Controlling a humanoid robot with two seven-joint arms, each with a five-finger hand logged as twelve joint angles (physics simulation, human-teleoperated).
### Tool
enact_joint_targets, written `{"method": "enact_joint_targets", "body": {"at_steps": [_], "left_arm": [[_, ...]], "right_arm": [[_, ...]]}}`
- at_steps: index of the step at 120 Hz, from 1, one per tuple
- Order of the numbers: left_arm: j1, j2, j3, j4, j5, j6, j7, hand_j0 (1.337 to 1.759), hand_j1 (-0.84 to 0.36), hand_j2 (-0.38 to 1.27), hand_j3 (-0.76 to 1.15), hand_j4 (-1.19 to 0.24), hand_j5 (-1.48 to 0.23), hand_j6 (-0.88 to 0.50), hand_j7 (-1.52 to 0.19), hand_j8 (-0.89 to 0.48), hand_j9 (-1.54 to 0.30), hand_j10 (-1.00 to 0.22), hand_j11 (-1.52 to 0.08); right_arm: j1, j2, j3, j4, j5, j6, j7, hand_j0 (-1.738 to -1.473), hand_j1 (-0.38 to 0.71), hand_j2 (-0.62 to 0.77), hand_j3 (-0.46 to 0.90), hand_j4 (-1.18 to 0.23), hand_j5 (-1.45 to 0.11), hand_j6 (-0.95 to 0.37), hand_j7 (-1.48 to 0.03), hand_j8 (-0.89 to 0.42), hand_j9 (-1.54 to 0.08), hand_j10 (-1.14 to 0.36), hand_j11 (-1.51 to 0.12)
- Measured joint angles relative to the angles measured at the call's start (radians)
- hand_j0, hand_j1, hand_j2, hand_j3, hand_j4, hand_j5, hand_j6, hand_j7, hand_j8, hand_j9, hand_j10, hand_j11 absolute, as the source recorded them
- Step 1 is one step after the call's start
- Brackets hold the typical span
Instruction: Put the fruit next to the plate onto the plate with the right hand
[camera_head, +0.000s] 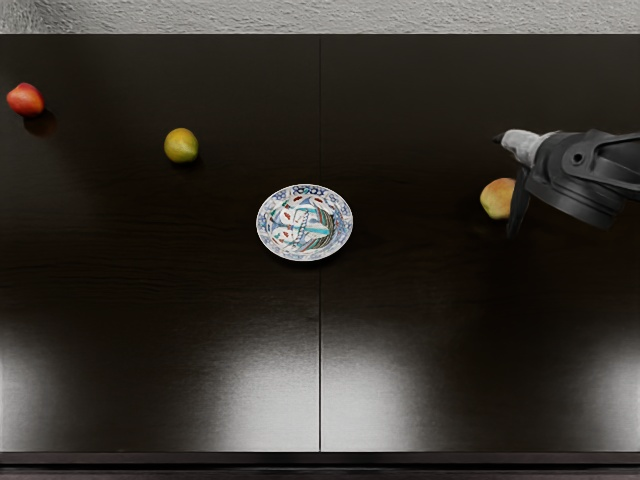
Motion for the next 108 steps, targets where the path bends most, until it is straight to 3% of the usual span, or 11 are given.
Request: {"method": "enact_joint_targets", "body": {"at_steps": [29, 47, 108], "left_arm": [[0.000, 0.000, 0.001, 0.000, 0.000, 0.000, 0.000, 1.658, 0.07, 0.05, 0.00, -0.23, -0.30, -0.23, -0.30, -0.23, -0.30, -0.23, -0.30], [0.000, 0.000, 0.001, -0.002, -0.001, 0.000, 0.000, 1.658, 0.07, 0.05, 0.00, -0.23, -0.30, -0.23, -0.30, -0.23, -0.30, -0.23, -0.30], [0.006, 0.000, -0.001, -0.007, 0.000, 0.000, 0.000, 1.658, 0.07, 0.05, 0.00, -0.23, -0.30, -0.23, -0.30, -0.23, -0.30, -0.23, -0.30]], "right_arm": [[-0.049, 0.006, -0.010, -0.024, -0.043, -0.090, 0.000, -1.658, -0.31, -0.01, 0.00, -0.04, -0.04, -0.04, -0.04, -0.04, -0.04, -0.04, -0.04], [-0.100, 0.033, -0.011, -0.080, -0.068, -0.135, 0.000, -1.658, -0.30, -0.01, 0.00, -0.04, -0.05, -0.04, -0.05, -0.04, -0.05, -0.04, -0.05], [-0.172, 0.124, -0.010, -0.181, -0.100, -0.178, 0.000, -1.658, -0.19, -0.03, 0.00, -0.14, -0.18, -0.14, -0.18, -0.14, -0.18, -0.14, -0.18]]}}
